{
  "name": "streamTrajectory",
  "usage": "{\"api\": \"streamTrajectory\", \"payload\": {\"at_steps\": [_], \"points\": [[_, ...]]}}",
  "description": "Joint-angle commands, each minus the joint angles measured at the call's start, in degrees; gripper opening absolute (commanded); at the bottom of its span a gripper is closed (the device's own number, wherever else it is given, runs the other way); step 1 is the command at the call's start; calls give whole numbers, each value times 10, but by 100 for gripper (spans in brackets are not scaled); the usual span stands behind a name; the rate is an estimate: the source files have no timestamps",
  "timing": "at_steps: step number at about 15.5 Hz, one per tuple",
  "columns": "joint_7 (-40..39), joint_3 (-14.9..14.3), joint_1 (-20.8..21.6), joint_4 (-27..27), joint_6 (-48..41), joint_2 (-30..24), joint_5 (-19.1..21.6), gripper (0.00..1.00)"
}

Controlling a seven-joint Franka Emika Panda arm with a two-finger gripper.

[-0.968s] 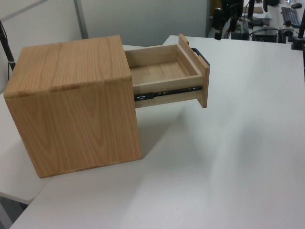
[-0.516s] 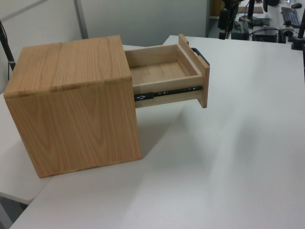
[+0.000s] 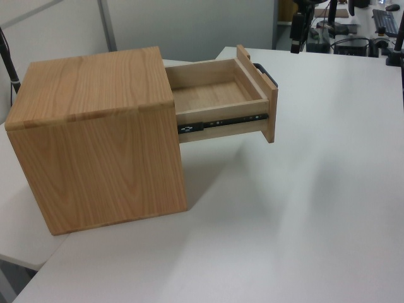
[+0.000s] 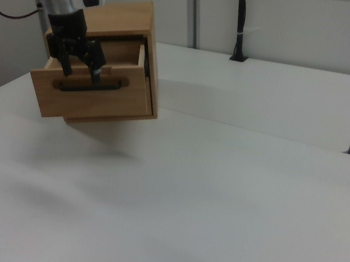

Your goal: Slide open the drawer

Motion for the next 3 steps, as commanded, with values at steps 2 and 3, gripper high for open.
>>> {"api": "streamTrajectory", "payload": {"at_steps": [2,3], "points": [[-22,-8,10,-9,-1,-7,-8,100],[-22,-8,10,-8,-1,-7,-8,100]]}}
